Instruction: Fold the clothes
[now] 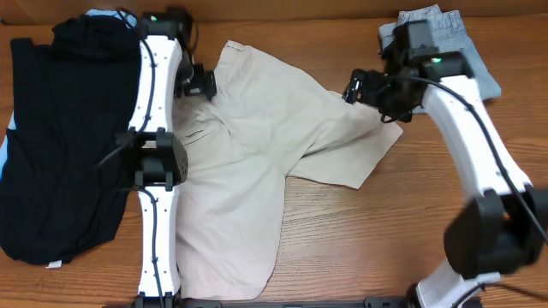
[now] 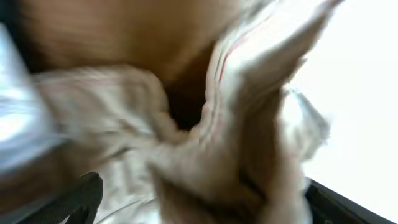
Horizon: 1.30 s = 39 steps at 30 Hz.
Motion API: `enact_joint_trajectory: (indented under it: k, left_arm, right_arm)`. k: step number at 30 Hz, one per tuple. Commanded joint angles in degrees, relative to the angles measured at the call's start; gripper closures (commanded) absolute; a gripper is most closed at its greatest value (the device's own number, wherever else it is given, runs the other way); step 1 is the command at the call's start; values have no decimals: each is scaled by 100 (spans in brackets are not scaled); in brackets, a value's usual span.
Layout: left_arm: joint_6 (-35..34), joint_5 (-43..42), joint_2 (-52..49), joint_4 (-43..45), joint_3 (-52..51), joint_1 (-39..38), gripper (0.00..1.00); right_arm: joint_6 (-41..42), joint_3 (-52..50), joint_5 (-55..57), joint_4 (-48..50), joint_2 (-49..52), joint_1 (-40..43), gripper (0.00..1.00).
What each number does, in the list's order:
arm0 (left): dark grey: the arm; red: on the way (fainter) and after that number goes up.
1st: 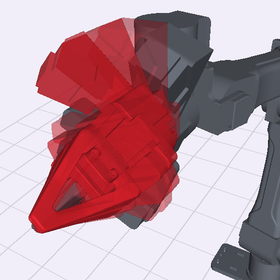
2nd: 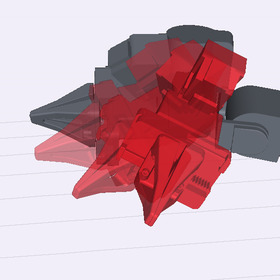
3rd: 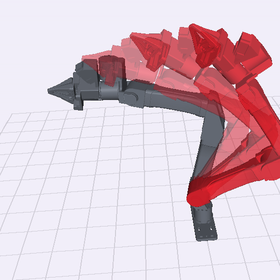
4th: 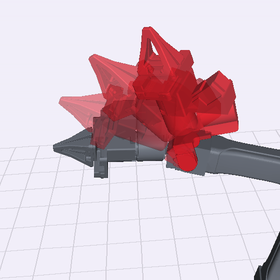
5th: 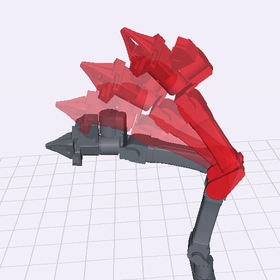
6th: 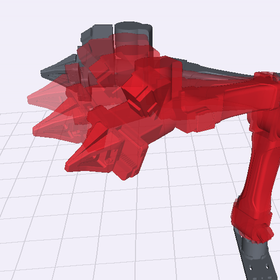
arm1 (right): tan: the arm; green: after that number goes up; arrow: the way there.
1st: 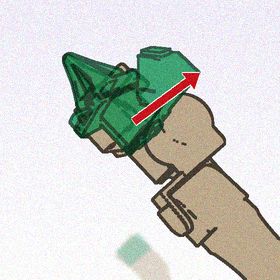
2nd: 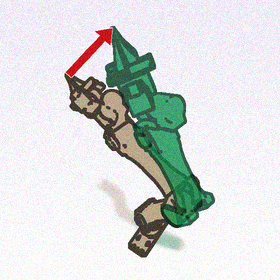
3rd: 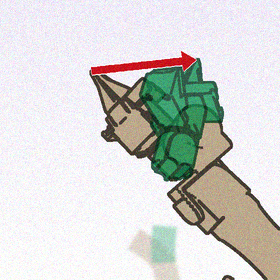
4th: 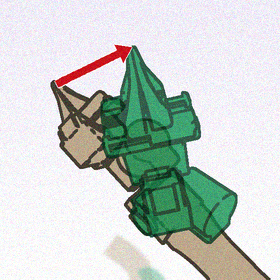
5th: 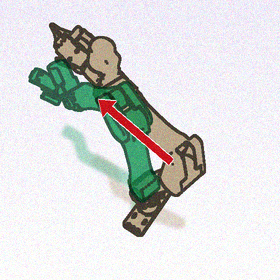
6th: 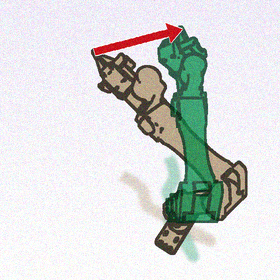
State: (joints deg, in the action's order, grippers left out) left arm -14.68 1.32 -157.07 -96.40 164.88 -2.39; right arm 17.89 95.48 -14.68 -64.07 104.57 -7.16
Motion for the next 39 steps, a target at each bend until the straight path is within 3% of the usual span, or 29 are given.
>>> enact_joint_trajectory:
  k: [1, 7, 11, 16, 20, 26, 39]
  left_arm:
    - [-13, 105, 667, -42, 841, 59, 0]
    - [33, 13, 1751, -39, 1222, 39, 0]
    - [240, 17, 2350, -39, 1224, 39, 0]
    - [442, 50, 2739, -39, 1224, 42, 0]
    - [444, 52, 2745, -39, 1202, 39, 0]
    - [509, 55, 2745, -39, 1045, 39, 0]
    - [551, 52, 2745, -39, 960, 39, 0]
  right_arm:
    - [-98, 131, -603, -645, -365, -210, 0]
    - [-345, -341, -595, -1519, -363, -1248, 0]
    - [-229, -1257, -599, -1014, -363, -2201, 0]
    - [520, -2389, -605, 109, -358, -3051, 1]
    - [949, -2844, -1088, 922, -352, -3379, 8]
    - [2199, -3195, -1248, 1716, -269, -3781, 28]
    - [2848, -3425, -1381, 1646, -136, -4234, 30]
